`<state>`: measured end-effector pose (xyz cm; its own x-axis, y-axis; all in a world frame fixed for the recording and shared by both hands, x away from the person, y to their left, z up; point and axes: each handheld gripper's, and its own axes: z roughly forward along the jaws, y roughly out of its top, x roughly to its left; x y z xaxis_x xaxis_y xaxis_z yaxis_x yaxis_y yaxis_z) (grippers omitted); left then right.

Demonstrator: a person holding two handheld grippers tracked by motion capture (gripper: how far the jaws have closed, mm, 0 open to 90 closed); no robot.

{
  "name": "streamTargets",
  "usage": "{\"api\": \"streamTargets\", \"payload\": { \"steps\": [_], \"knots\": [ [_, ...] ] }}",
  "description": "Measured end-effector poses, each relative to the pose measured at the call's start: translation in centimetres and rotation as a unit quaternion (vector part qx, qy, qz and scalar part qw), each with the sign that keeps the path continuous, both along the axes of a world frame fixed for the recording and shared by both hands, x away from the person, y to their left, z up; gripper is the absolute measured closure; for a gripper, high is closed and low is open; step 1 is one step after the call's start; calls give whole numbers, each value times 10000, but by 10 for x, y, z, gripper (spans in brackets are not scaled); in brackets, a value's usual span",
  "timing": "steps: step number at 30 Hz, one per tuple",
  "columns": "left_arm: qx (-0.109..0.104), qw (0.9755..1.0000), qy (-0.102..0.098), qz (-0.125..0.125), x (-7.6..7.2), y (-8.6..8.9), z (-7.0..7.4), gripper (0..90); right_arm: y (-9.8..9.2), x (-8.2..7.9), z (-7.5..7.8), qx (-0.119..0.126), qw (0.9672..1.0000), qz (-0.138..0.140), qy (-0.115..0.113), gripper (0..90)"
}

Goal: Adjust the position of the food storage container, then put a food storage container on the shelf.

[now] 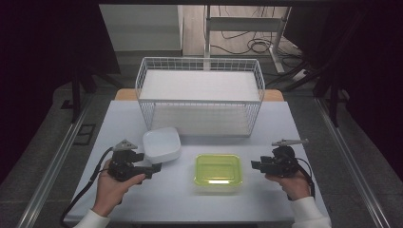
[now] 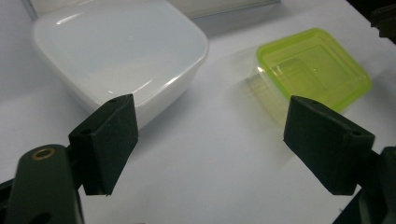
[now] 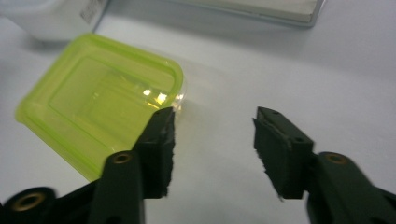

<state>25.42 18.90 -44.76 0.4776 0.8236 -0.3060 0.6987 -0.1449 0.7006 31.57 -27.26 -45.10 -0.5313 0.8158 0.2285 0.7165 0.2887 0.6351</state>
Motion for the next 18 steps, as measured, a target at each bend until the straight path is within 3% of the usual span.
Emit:
{"api": "streamTargets", "payload": {
  "steps": [4,8,12,18],
  "knots": [
    [31,10000,36,28,0,-3,0,177,-4,-1,4,248,9997,-59,-47,384],
    [-87,9999,97,9,1,-7,2,181,-5,-1,5,423,9991,-49,-16,373],
    [-183,9996,208,-92,3,-16,0,187,-2,-2,3,409,9992,6,46,370],
    [-75,9990,419,-122,5,-36,-8,191,3,-1,5,381,9992,102,43,372]
  ]
}}
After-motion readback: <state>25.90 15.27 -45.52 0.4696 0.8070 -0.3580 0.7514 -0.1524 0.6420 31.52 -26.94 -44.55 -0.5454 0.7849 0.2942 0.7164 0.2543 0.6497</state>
